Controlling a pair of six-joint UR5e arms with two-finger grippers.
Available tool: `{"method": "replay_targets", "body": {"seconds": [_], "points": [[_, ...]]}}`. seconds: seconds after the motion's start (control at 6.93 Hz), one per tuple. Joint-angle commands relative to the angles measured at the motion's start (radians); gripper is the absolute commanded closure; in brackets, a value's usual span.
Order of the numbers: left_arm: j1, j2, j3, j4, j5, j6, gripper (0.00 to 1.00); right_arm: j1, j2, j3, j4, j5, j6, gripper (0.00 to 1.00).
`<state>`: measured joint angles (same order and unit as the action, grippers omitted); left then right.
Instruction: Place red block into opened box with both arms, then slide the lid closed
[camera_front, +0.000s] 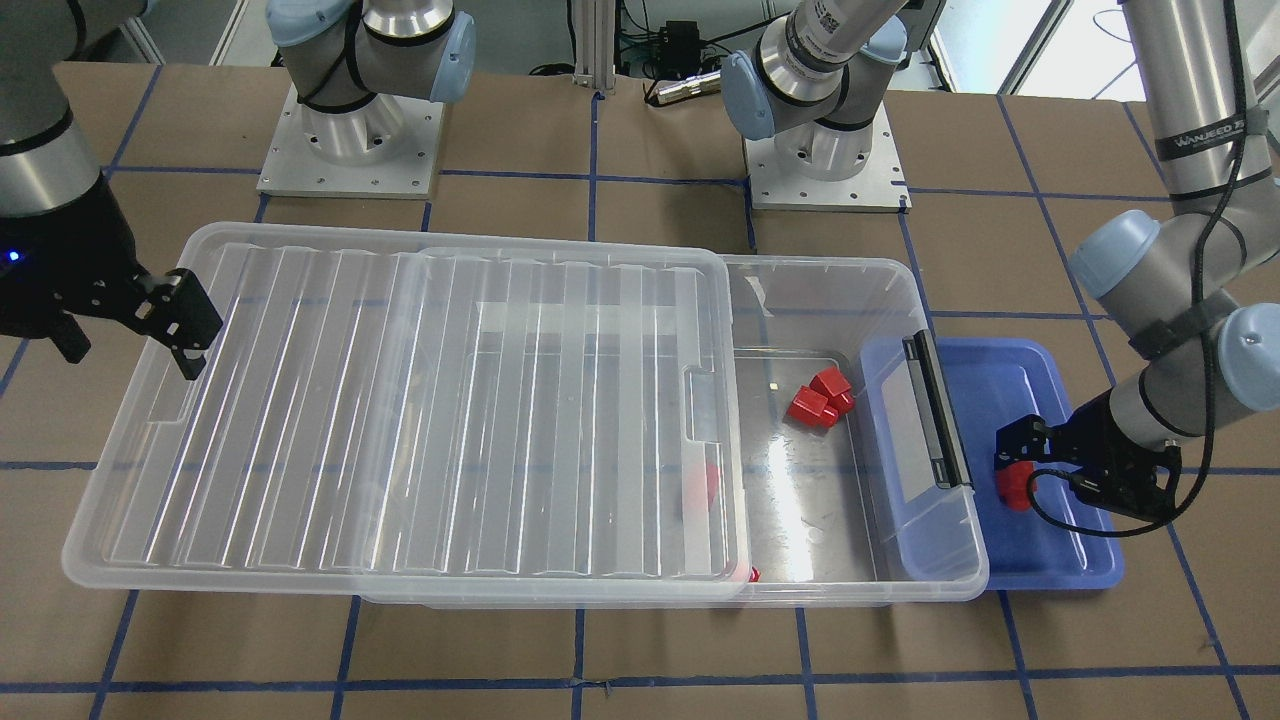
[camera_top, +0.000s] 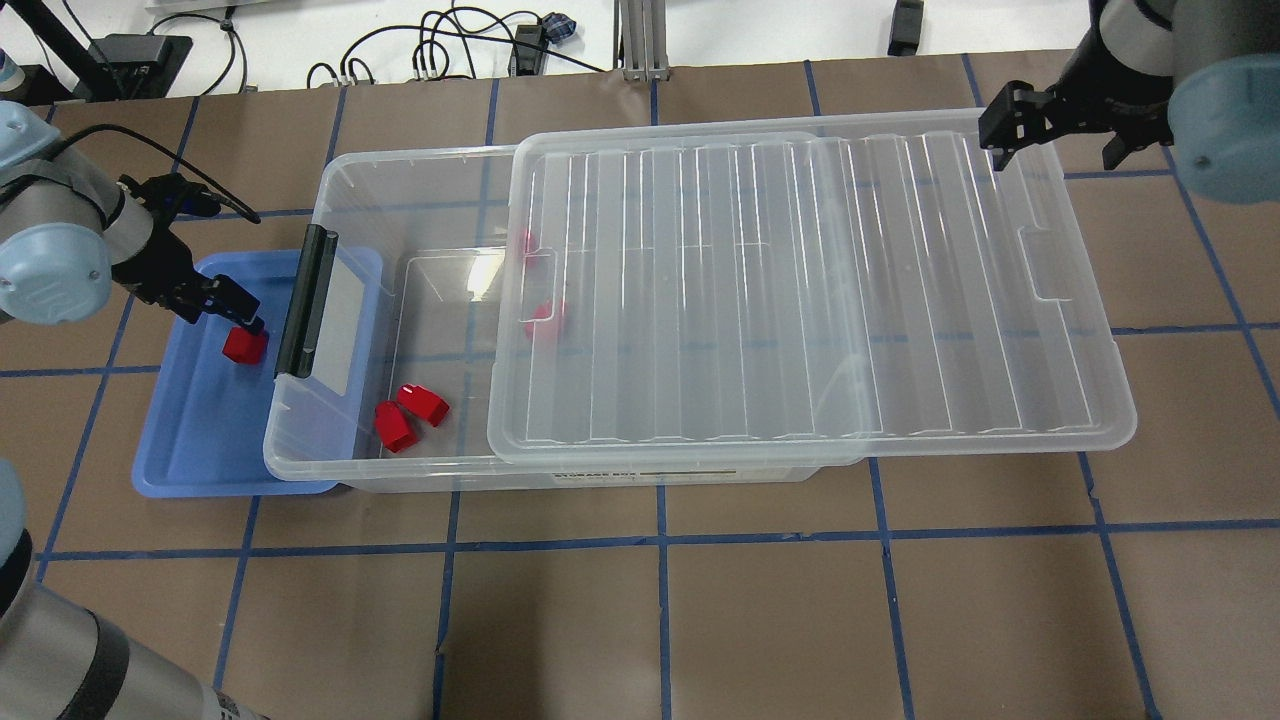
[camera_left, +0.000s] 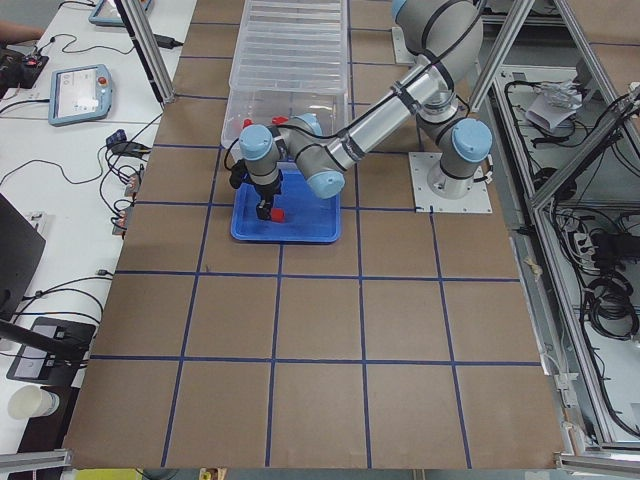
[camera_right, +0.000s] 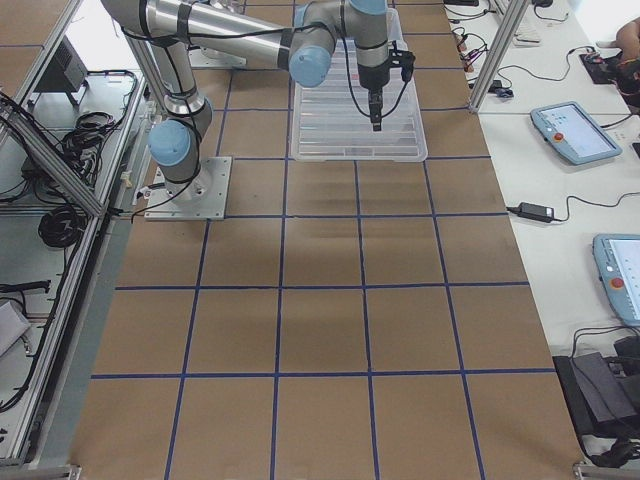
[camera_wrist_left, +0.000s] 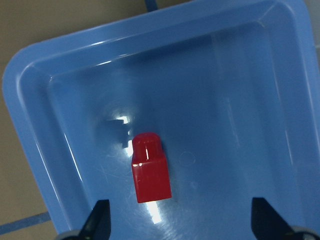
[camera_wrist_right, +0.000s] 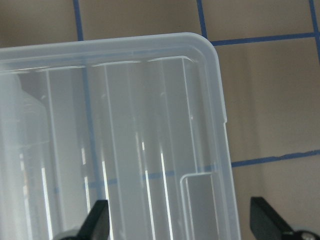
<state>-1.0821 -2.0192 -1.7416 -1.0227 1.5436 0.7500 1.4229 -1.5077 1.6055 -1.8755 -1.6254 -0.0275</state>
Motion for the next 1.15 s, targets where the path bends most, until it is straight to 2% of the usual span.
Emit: {"method": "replay_targets", "body": {"seconds": [0.0, 0.29, 0.43, 0.72, 1.01], "points": [[-0.001, -0.048, 0.002, 0.016, 0.029, -0.008, 0.09, 0.100, 0.001, -0.120, 0.197, 0.012, 0.128, 0.00], [-0.005, -0.050, 0.005, 0.018, 0.066, -0.063, 0.82, 0.117, -0.002, -0.111, 0.216, 0.010, 0.129, 0.00], [-0.012, -0.038, 0.002, 0.015, 0.058, -0.069, 1.00, 0.117, 0.000, -0.111, 0.214, 0.012, 0.129, 0.00], [-0.041, 0.002, 0.020, -0.040, 0.027, -0.121, 1.00, 0.119, 0.001, -0.108, 0.219, 0.013, 0.129, 0.00], [-0.070, 0.074, 0.121, -0.210, 0.003, -0.167, 1.00, 0.119, 0.003, -0.108, 0.219, 0.013, 0.129, 0.00]]}}
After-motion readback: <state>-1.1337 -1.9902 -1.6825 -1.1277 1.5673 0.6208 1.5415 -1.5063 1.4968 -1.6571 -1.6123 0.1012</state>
